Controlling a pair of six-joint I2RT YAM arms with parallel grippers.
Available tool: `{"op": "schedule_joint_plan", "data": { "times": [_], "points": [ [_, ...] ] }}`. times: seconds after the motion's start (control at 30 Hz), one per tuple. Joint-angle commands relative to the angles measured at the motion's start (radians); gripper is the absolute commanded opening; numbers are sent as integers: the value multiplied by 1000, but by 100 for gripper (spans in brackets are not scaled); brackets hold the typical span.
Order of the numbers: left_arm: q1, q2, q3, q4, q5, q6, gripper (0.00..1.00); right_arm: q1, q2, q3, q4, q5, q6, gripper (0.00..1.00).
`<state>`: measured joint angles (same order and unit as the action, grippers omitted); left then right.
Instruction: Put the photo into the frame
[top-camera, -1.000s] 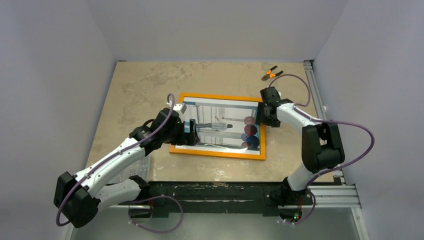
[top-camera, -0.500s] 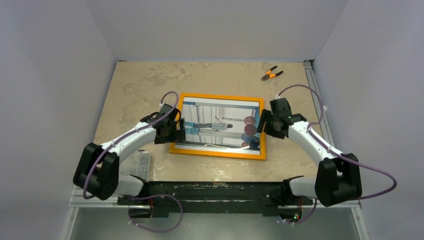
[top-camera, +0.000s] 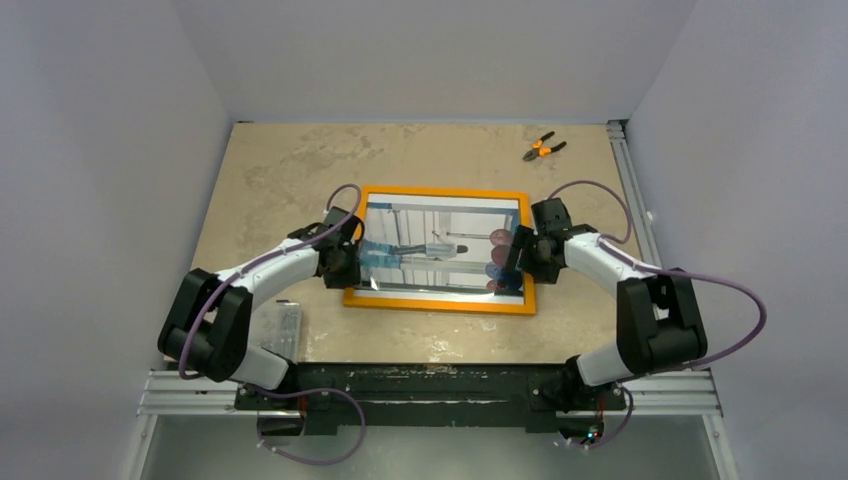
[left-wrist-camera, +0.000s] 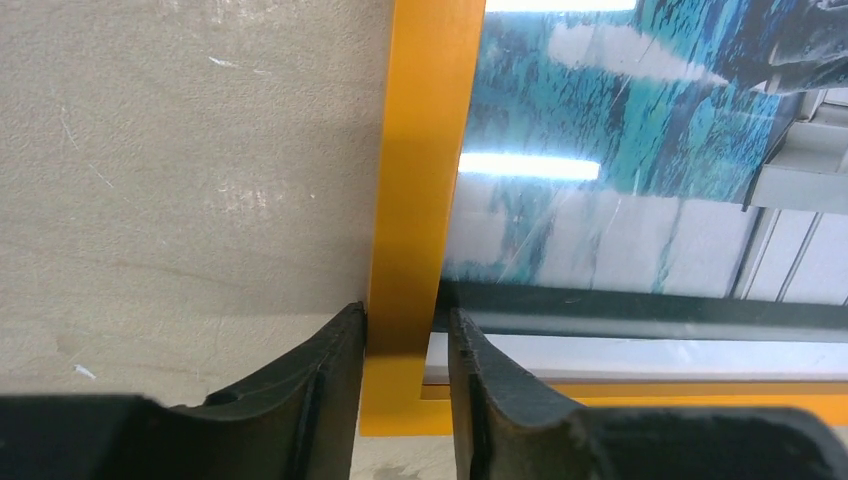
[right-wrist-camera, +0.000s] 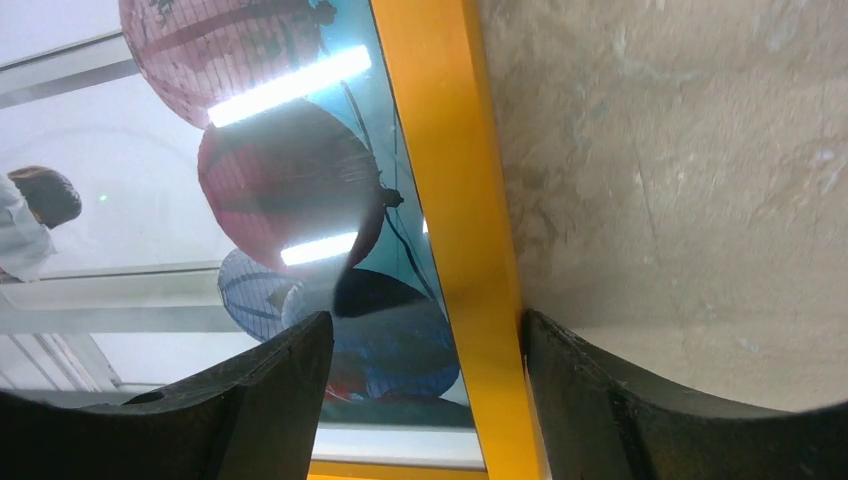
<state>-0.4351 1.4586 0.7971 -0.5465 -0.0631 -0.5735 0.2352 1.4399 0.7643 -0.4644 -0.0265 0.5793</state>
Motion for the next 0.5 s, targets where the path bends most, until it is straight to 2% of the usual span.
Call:
{"op": "schedule_joint_plan", "data": {
  "times": [0.0,0.1,0.2,0.47],
  "points": [
    [-6,-4,-34,89,125,-31,30,1,100,90,53,-103,-29,68],
    [-19,-41,-119,160,199,-72,27,1,151,184,29,-116,-79,68],
    [-82,-83,-176,202,214,-127,26,1,217,290,-1,-125,-121,68],
    [-449,-115,-171,229,107,-368,26,2,407,500,-33,-113,-165,68]
  ]
}}
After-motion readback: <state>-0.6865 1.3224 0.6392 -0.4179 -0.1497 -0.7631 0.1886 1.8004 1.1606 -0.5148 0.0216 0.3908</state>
